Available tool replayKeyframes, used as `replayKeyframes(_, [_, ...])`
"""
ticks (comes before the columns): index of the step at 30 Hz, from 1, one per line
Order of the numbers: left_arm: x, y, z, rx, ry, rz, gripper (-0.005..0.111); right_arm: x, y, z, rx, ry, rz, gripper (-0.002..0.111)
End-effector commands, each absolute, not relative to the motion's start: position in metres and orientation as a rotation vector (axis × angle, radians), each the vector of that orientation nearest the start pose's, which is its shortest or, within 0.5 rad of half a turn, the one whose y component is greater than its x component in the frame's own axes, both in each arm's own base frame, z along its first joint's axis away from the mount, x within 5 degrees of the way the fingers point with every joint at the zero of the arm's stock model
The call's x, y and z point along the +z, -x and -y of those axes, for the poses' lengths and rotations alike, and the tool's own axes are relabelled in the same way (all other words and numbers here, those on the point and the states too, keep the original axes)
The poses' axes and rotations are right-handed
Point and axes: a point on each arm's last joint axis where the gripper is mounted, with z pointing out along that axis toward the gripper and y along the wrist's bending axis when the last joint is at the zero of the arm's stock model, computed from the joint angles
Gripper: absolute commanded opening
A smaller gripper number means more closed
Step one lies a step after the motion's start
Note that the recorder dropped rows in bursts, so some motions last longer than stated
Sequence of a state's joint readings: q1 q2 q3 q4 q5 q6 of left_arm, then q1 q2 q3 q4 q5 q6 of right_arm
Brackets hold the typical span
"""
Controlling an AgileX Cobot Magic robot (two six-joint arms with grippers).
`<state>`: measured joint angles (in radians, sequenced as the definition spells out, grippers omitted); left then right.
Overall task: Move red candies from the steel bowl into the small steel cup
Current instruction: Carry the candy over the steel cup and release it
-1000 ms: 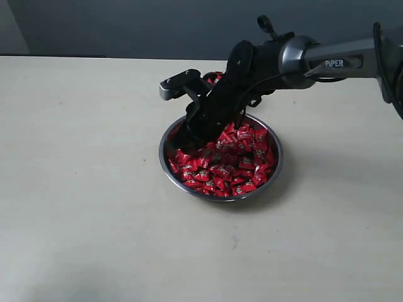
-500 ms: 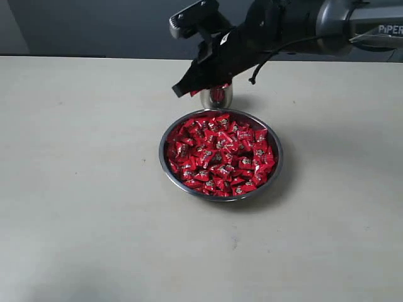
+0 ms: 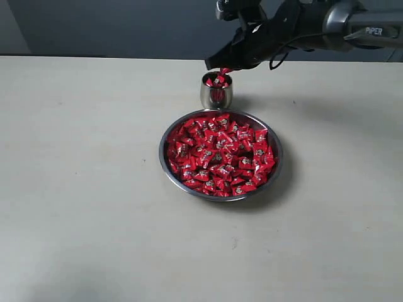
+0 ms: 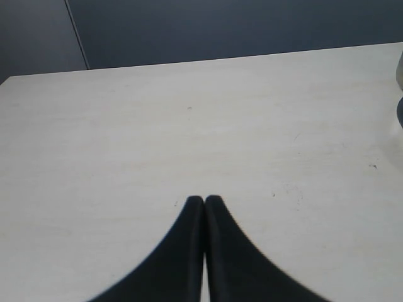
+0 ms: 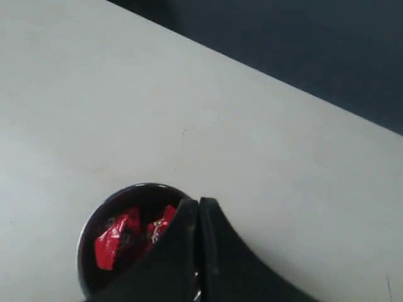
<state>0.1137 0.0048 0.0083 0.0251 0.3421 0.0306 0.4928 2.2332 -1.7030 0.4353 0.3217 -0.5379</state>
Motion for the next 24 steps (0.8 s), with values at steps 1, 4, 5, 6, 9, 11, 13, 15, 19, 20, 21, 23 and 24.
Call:
replayKeyframes(1, [0.183,-0.053,-0.007,0.124,0.055,-1.819,0.000,0.168,-0.449,-0.252,0.371,0.757,-2.217,-0.001])
replayKeyframes(4, [0.183,-0.053,-0.007,0.124,0.055,-1.819,0.000,0.166,-0.449,-0.253,0.383,0.752,-2.226,-0.001])
replayKeyframes(5, [0.183,-0.053,-0.007,0.124,0.055,-1.819,0.000,0.166,-0.449,-0.254,0.386,0.752,-2.227,-0.001])
replayKeyframes(6, [0.183,-0.053,-0.007,0.124,0.055,-1.819,0.000,0.166,-0.449,-0.254,0.387,0.754,-2.229,-0.001])
replayKeyframes(9, [0.183,-0.053,-0.007,0.124,0.055,-1.819,0.000,0.163,-0.447,-0.255,0.390,0.764,-2.237,-0.001])
replayKeyframes(11, [0.183,-0.053,-0.007,0.124,0.055,-1.819,0.000,0.160,-0.447,-0.255,0.391,0.765,-2.246,-0.001])
replayKeyframes(13, [0.183,-0.053,-0.007,0.124,0.055,-1.819,0.000,0.154,-0.447,-0.255,0.389,0.776,-2.259,-0.001])
replayKeyframes(15, [0.183,-0.053,-0.007,0.124,0.055,-1.819,0.000,0.147,-0.447,-0.255,0.389,0.781,-2.274,-0.001])
replayKeyframes(19, [0.183,-0.053,-0.007,0.124,0.055,-1.819,0.000,0.144,-0.448,-0.255,0.388,0.781,-2.278,-0.001])
replayKeyframes(20, [0.183,-0.053,-0.007,0.124,0.055,-1.819,0.000,0.144,-0.448,-0.255,0.387,0.783,-2.277,-0.001])
replayKeyframes(21, [0.183,-0.053,-0.007,0.124,0.055,-1.819,0.000,0.144,-0.447,-0.255,0.385,0.791,-2.276,-0.001])
replayKeyframes(23, [0.183,-0.053,-0.007,0.124,0.055,-1.822,0.000,0.145,-0.448,-0.256,0.380,0.804,-2.270,-0.001])
replayKeyframes(24, [0.183,-0.053,-0.007,0.124,0.055,-1.822,0.000,0.145,-0.447,-0.256,0.380,0.808,-2.268,-0.001])
